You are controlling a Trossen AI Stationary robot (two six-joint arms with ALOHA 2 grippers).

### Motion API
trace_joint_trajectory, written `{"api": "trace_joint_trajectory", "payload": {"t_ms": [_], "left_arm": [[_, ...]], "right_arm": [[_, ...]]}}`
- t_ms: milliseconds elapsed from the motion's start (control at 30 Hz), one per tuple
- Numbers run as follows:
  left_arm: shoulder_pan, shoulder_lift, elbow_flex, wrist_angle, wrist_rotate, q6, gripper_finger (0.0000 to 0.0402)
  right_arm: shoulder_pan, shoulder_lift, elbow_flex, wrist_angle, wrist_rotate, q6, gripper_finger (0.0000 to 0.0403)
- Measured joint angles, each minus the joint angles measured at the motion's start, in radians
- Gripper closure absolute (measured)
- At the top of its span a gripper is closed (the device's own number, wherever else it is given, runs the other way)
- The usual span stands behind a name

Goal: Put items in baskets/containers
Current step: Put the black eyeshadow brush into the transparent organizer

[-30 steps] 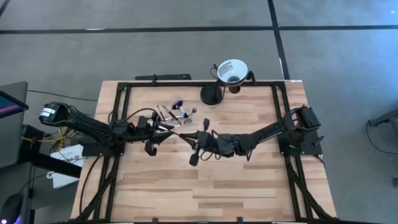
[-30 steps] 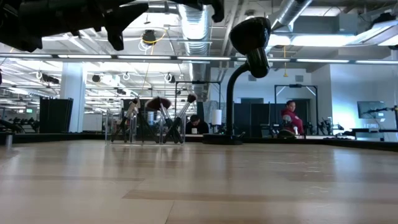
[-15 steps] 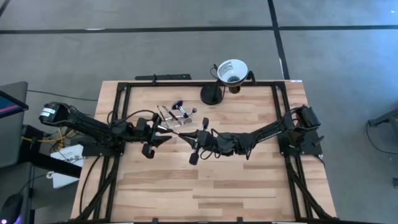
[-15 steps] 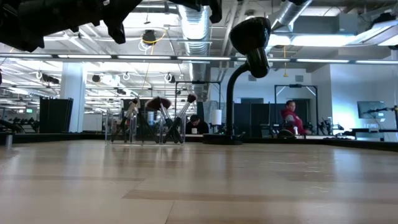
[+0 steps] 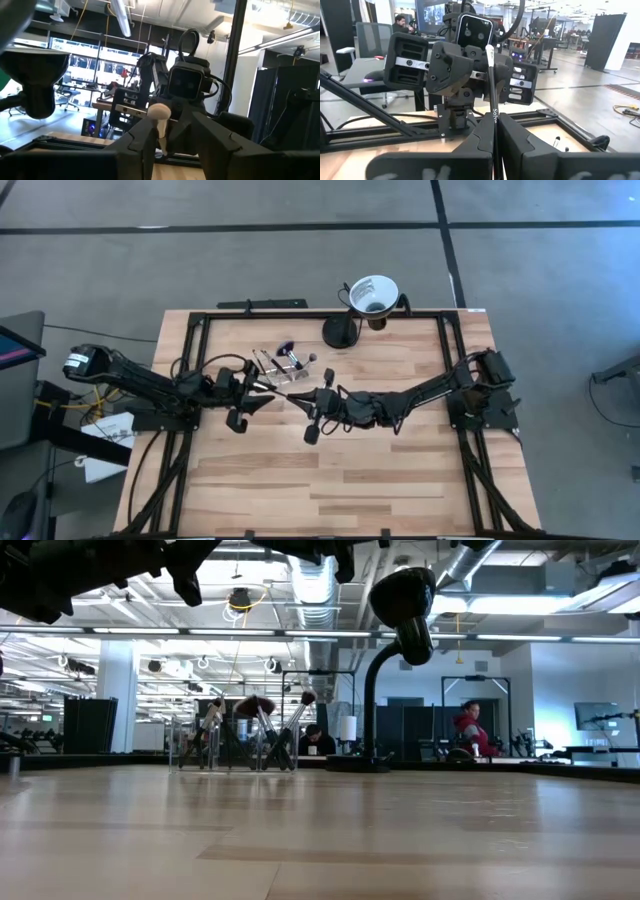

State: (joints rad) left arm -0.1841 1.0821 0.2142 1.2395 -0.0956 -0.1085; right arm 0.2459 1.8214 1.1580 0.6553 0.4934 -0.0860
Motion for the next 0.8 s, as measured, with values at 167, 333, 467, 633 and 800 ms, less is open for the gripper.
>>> {"api": "trace_joint_trajectory", "payload": {"t_ms": [167,333,467,633,800], "left_arm": [[0.000,0.000,0.000,0.004,-0.006,0.000,0.0311],[0.000,0.000,0.000,0.010,-0.019,0.000,0.0365],[0.000,0.000,0.000,0.012,-0.046,-0.001,0.0385],[0.000,0.000,0.000,0.017,-0.060,-0.004,0.0369],[-0.001,0.000,0.000,-0.009,-0.182,-0.049,0.0386]], "right_arm": [[-0.004,0.000,0.000,0.003,-0.001,0.000,0.0399],[-0.006,0.000,0.000,0.004,-0.008,0.007,0.0392],[-0.006,0.000,0.000,0.000,-0.002,0.009,0.0373],[-0.007,0.000,0.000,-0.086,0.016,0.011,0.0338],[0.002,0.000,0.000,-0.245,0.116,0.058,0.0298]]}}
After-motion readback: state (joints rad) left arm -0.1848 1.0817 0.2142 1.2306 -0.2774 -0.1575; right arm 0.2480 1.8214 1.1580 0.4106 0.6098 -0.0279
